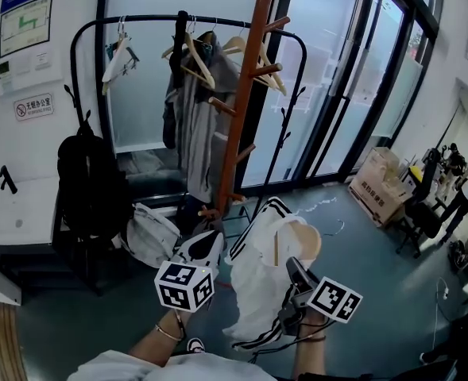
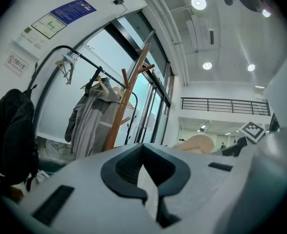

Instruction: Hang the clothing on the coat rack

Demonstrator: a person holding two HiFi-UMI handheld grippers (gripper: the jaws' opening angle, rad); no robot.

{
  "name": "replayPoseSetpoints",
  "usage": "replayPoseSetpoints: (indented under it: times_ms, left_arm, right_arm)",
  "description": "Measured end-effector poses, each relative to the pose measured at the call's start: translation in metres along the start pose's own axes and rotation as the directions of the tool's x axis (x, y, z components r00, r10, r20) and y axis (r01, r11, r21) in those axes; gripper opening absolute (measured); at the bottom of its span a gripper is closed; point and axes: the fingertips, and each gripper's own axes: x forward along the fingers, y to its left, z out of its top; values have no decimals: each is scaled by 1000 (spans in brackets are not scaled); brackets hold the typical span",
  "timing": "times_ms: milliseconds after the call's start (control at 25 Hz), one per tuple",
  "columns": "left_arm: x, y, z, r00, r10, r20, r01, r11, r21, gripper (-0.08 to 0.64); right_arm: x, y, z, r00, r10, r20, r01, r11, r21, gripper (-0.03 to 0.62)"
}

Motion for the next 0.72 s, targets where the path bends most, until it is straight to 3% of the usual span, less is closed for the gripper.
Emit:
replayPoseSetpoints:
  times_ms: [720]
  left_arm:
    - [84,53,4,1000,0,8,0,999,-32,8]
  right_arm:
    - [92,-44,38,1000,-24,-4,24,999,28,64]
